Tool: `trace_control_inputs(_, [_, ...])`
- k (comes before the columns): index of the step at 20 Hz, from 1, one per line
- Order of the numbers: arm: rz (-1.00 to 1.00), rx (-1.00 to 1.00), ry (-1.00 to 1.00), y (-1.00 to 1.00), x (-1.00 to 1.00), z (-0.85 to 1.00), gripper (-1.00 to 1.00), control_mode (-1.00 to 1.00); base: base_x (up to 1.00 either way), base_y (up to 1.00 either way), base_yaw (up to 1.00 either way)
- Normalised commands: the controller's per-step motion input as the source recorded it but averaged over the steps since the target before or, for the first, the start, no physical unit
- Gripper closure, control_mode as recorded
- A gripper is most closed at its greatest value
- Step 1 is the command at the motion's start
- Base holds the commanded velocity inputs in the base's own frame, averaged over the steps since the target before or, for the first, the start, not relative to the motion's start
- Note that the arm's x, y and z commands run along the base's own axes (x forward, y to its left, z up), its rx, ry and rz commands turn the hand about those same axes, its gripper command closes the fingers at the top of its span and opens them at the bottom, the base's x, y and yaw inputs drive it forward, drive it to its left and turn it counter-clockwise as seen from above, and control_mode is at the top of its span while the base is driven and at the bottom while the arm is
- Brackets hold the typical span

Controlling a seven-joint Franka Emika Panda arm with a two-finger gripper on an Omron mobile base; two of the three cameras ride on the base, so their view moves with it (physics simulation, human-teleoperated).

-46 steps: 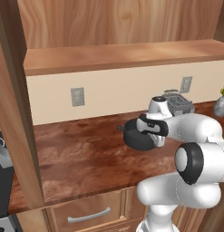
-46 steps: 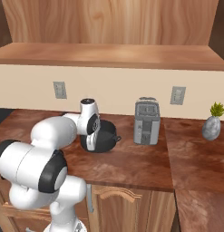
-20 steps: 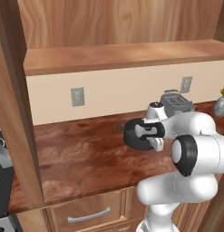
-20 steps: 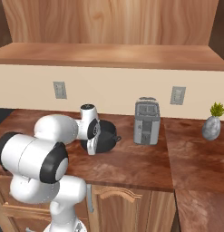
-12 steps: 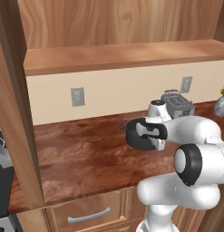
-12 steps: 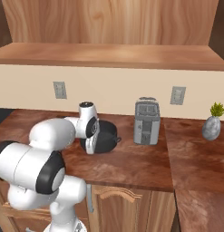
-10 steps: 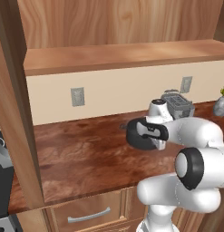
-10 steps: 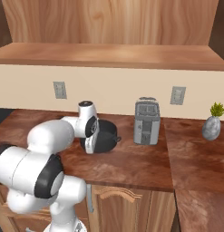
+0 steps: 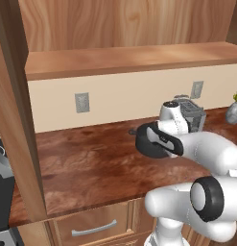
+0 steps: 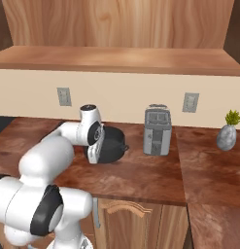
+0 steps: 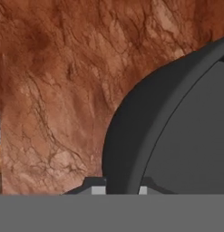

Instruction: Pick the kettle from the cabinet and place it on a stove burner. Then pick the pot from the counter and place it on another stove burner. Finally, turn both burners on.

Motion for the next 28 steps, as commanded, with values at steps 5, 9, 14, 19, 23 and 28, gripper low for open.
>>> trace_control_inputs(5, [-0.02,0.00,-0.03,0.00,-0.33,0.24,1.00,-1.00,0.00,0.00,0.00])
trace_control_inputs(9, [0.00,0.00,-0.02,0.00,-0.34,0.22,1.00,-1.00,0.00,0.00,0.00])
trace_control_inputs(14, [0.00,0.00,-0.02,0.00,-0.37,0.21,1.00,-1.00,0.00,0.00,0.00])
trace_control_inputs(19, [0.00,0.00,-0.01,0.00,-0.34,0.26,1.00,-1.00,0.00,0.00,0.00])
trace_control_inputs(23, [0.00,0.00,0.00,0.00,-0.31,0.32,1.00,-1.00,0.00,0.00,0.00])
trace_control_inputs(28, [0.00,0.00,0.00,0.00,-0.28,0.37,1.00,-1.00,0.00,0.00,0.00])
